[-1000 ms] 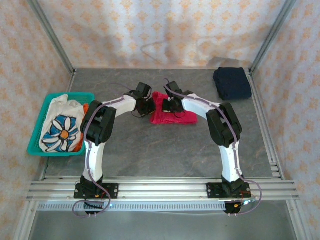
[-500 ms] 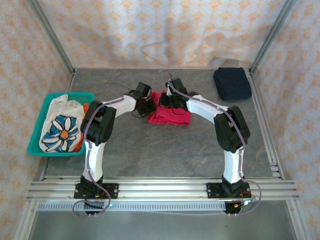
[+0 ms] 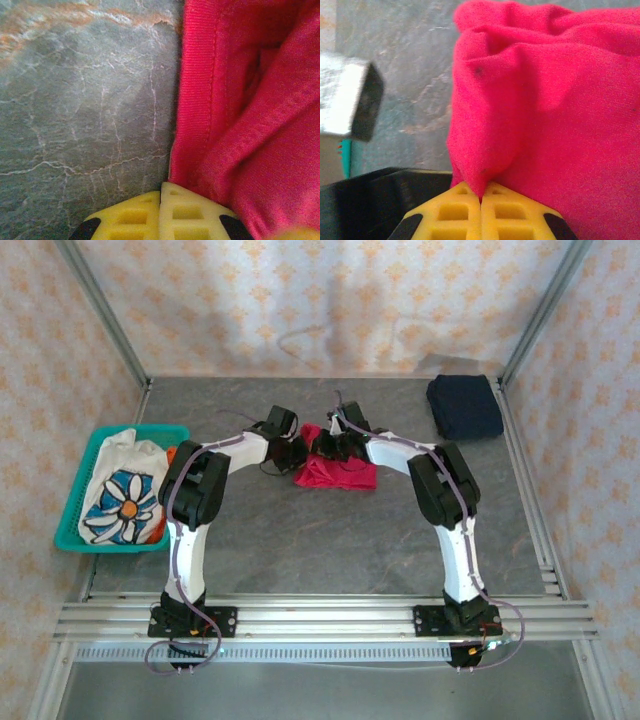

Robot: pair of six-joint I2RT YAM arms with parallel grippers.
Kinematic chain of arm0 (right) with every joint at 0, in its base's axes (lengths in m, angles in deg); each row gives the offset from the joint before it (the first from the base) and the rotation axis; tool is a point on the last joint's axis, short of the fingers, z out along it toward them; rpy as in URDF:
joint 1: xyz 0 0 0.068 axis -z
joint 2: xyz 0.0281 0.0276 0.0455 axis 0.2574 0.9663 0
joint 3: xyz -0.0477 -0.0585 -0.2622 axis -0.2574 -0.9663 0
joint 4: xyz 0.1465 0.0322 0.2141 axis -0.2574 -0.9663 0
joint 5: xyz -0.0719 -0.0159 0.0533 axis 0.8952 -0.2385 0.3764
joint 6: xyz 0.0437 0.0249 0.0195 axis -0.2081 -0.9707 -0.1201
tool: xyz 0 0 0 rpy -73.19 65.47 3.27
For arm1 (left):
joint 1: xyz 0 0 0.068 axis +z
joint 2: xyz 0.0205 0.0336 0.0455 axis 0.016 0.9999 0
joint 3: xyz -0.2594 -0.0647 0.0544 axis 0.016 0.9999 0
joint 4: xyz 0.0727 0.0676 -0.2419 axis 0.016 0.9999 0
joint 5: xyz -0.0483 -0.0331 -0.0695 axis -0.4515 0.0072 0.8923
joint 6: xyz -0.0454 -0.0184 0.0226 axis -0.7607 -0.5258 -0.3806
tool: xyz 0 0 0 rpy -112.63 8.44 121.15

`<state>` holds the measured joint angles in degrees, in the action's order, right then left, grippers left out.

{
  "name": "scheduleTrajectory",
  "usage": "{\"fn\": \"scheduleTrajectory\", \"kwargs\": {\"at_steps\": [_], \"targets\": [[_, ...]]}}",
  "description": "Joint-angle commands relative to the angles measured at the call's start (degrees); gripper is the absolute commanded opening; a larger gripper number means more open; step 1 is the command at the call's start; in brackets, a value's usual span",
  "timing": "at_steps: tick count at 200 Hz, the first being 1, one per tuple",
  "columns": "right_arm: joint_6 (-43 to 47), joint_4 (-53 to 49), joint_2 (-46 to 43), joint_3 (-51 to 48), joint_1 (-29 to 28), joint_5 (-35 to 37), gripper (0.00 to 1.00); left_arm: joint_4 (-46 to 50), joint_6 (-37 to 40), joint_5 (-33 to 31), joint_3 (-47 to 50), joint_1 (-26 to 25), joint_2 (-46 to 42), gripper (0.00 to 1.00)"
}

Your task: Fold and stack the t-shirts

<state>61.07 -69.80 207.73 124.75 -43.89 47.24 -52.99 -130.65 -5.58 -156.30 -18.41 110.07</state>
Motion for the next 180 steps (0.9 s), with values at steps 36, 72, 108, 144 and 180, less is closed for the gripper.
{"fn": "scheduleTrajectory", "kwargs": {"at_steps": [36,72,108,144,180], "targets": [[-0.71,-0.59,1.8,0.65,1.2,-1.08,0.13,-1.22,-0.17,-3.53,6.13,1.9,-3.67,0.0],[-0.81,0.21,-0.9,0.37,0.85,-2.93,0.34,3.35,2.59,-8.53,10.94,3.47,-12.12,0.06],[0.61,2.24,-7.93,-2.52,0.66,-4.12,0.56,3.4,3.15,-10.99,15.19,4.48,-18.68,0.16],[4.55,0.23,-14.01,-6.18,3.34,3.28,0.58,2.83,2.53,-10.76,14.56,2.33,-20.6,0.42],[5.79,-3.29,-13.24,-7.18,8.94,7.85,0.57,4.97,1.92,-12.2,7.1,-4.13,-18.13,0.67]]}}
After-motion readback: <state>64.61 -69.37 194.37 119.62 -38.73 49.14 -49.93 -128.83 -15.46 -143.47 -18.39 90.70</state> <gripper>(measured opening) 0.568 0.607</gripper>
